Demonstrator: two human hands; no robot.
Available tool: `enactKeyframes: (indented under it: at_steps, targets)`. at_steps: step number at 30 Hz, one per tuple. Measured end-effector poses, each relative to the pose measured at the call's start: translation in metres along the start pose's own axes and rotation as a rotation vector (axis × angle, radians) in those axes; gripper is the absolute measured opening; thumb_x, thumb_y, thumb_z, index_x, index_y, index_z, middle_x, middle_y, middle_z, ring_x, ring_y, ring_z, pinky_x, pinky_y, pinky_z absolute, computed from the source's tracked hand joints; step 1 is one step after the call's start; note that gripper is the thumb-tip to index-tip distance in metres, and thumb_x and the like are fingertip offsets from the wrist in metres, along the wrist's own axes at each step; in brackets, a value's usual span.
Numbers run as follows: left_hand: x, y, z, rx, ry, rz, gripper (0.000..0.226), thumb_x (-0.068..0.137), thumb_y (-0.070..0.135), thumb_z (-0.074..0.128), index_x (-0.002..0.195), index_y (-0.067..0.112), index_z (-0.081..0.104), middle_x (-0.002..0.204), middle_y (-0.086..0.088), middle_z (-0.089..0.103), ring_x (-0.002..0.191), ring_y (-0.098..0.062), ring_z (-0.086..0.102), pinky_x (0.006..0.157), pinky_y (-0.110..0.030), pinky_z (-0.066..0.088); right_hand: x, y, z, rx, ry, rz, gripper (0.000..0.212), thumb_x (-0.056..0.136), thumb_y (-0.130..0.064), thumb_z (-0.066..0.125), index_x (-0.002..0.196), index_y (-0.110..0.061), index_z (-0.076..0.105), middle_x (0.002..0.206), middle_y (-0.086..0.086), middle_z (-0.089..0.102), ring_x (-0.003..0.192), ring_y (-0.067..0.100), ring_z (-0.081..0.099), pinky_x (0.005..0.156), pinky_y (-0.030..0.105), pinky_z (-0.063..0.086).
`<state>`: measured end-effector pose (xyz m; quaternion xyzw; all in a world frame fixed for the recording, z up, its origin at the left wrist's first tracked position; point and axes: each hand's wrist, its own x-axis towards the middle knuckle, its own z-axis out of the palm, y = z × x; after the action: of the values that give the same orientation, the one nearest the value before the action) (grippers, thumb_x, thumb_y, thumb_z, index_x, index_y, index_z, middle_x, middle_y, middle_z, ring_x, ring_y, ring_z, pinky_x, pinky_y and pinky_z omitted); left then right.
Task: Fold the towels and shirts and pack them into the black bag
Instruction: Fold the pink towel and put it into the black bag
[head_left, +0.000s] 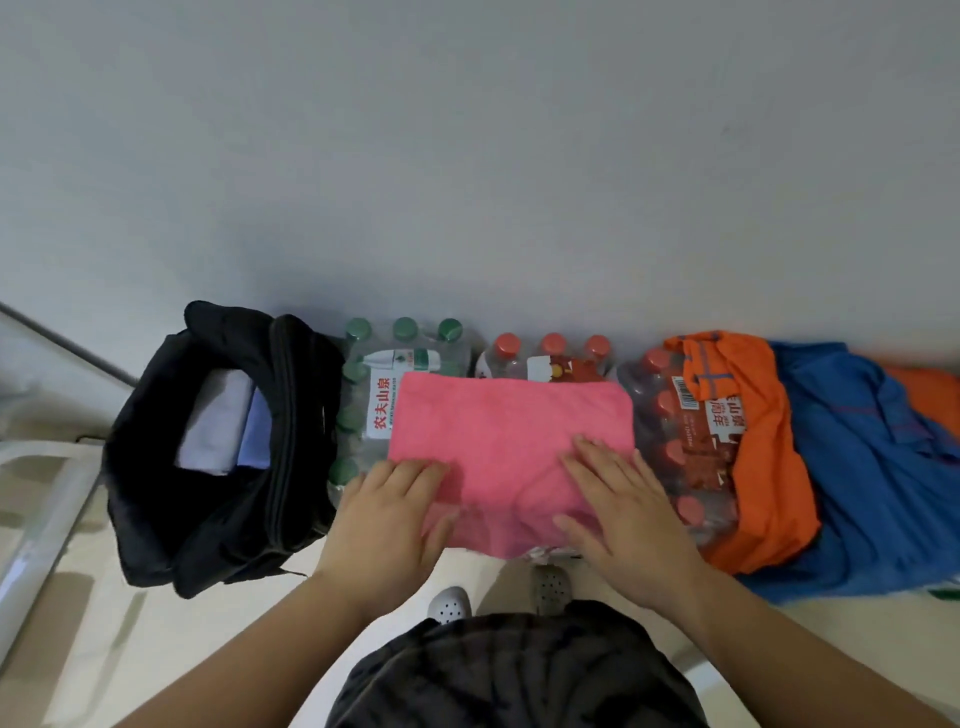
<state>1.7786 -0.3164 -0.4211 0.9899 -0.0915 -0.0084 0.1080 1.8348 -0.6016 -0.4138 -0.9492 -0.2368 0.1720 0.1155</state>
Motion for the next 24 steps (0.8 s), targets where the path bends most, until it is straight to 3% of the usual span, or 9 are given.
enactKeyframes:
  at_steps: [2, 3, 6, 9, 12, 16, 19, 22, 24]
  targets:
    - [0.019, -0.005, -0.008, -0.014, 0.024, -0.023, 0.043, 0.090, 0.048, 0.043, 0.118, 0.022, 0.061, 0.109, 0.003, 0.065, 0.094, -0.026, 0.058, 0.079, -0.041, 0.052, 0.015, 0.006, -0.009, 0.083, 0.177, 0.055, 0.076, 0.097, -0.067, 0.019, 0.150, -0.018, 0.044, 0.156, 0.003, 0.041, 0.142, 0.022, 0.038, 0.118, 0.045, 0.031]
    - [0.030, -0.007, -0.012, -0.006, 0.029, -0.035, 0.041, 0.089, 0.045, 0.043, 0.115, 0.021, 0.063, 0.105, 0.002, 0.064, 0.091, -0.027, 0.058, 0.077, -0.042, 0.052, 0.026, 0.011, -0.015, 0.082, 0.261, 0.093, 0.068, 0.099, -0.059, 0.027, 0.144, -0.014, 0.052, 0.147, 0.006, 0.051, 0.134, 0.026, 0.047, 0.113, 0.045, 0.037]
    - [0.066, -0.016, -0.023, 0.028, -0.001, -0.097, 0.036, 0.088, 0.036, 0.054, 0.117, 0.017, 0.063, 0.111, -0.005, 0.062, 0.095, -0.032, 0.056, 0.076, -0.045, 0.052, 0.061, 0.029, -0.034, 0.102, 0.374, 0.216, 0.045, 0.099, -0.031, 0.051, 0.137, -0.008, 0.058, 0.135, 0.012, 0.059, 0.124, 0.033, 0.052, 0.109, 0.047, 0.041]
    - [0.098, -0.027, -0.029, 0.021, -0.098, -0.198, 0.047, 0.093, 0.034, 0.054, 0.137, 0.021, 0.052, 0.134, -0.006, 0.052, 0.118, -0.035, 0.049, 0.092, -0.048, 0.046, 0.087, 0.046, -0.047, 0.115, 0.330, 0.213, 0.043, 0.087, -0.013, 0.068, 0.129, -0.007, 0.063, 0.122, 0.018, 0.065, 0.111, 0.039, 0.058, 0.101, 0.046, 0.046]
    - [0.119, -0.041, -0.029, -0.004, -0.172, -0.245, 0.042, 0.095, 0.033, 0.051, 0.136, 0.024, 0.053, 0.132, -0.006, 0.052, 0.119, -0.034, 0.046, 0.095, -0.046, 0.044, 0.102, 0.051, -0.058, 0.103, 0.156, 0.226, 0.035, 0.083, -0.017, 0.072, 0.117, -0.014, 0.069, 0.114, 0.010, 0.066, 0.103, 0.030, 0.061, 0.092, 0.036, 0.048]
    - [0.130, -0.051, -0.029, -0.034, -0.188, -0.223, 0.021, 0.090, 0.029, 0.056, 0.107, 0.020, 0.066, 0.108, -0.005, 0.056, 0.105, -0.031, 0.051, 0.085, -0.042, 0.048, 0.107, 0.055, -0.063, 0.123, 0.120, 0.203, 0.022, 0.081, -0.020, 0.079, 0.101, -0.018, 0.069, 0.100, -0.001, 0.057, 0.094, 0.021, 0.058, 0.084, 0.029, 0.045]
    - [0.132, -0.051, -0.033, -0.082, -0.172, -0.209, 0.008, 0.085, 0.023, 0.058, 0.084, 0.017, 0.064, 0.088, -0.002, 0.056, 0.087, -0.028, 0.055, 0.070, -0.035, 0.043, 0.107, 0.057, -0.064, 0.097, 0.104, 0.190, 0.019, 0.082, -0.021, 0.079, 0.098, -0.017, 0.069, 0.097, -0.003, 0.050, 0.091, 0.019, 0.055, 0.080, 0.028, 0.042]
    - [0.128, -0.052, -0.039, -0.186, -0.178, -0.248, 0.011, 0.080, 0.017, 0.060, 0.070, 0.019, 0.056, 0.074, 0.001, 0.058, 0.071, -0.024, 0.055, 0.060, -0.031, 0.037, 0.109, 0.055, -0.065, 0.036, 0.062, 0.189, 0.014, 0.086, -0.024, 0.075, 0.095, -0.017, 0.067, 0.094, -0.003, 0.051, 0.091, 0.020, 0.057, 0.075, 0.027, 0.039]
    - [0.125, -0.053, -0.045, -0.257, -0.157, -0.258, 0.020, 0.076, 0.014, 0.062, 0.063, 0.024, 0.051, 0.066, 0.004, 0.058, 0.066, -0.023, 0.056, 0.059, -0.032, 0.043, 0.108, 0.053, -0.064, -0.001, 0.037, 0.177, 0.009, 0.090, -0.024, 0.070, 0.093, -0.019, 0.064, 0.092, -0.002, 0.052, 0.092, 0.022, 0.058, 0.074, 0.028, 0.039]
